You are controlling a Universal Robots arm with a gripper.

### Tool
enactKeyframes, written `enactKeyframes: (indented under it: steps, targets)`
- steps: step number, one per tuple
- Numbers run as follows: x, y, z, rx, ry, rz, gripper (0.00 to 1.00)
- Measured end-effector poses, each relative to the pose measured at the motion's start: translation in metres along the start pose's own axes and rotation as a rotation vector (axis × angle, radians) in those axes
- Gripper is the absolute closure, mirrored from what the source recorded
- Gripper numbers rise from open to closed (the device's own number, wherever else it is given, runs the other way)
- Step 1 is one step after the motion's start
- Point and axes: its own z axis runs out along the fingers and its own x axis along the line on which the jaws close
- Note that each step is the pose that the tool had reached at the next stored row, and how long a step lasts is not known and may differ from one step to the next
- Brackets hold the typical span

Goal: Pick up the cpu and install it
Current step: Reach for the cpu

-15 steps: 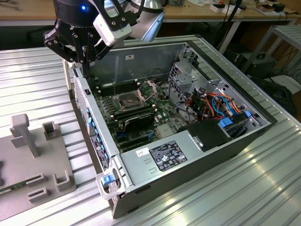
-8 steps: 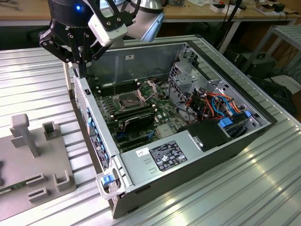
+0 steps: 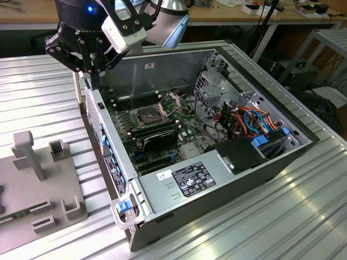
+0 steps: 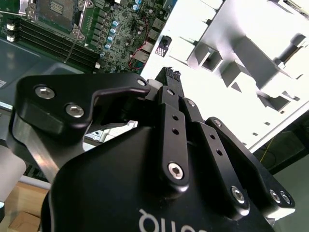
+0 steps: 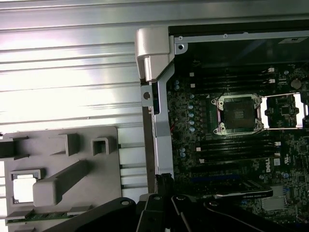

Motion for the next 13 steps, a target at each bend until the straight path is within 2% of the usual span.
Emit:
enactKeyframes:
  steps: [10, 13]
  targets:
    - [0.0002, 0.0000, 0.0000, 0.0000, 0.0000, 0.000, 0.89]
    - [0.0025, -0.0002, -0.0001, 0.0001, 0.0001, 0.000, 0.89]
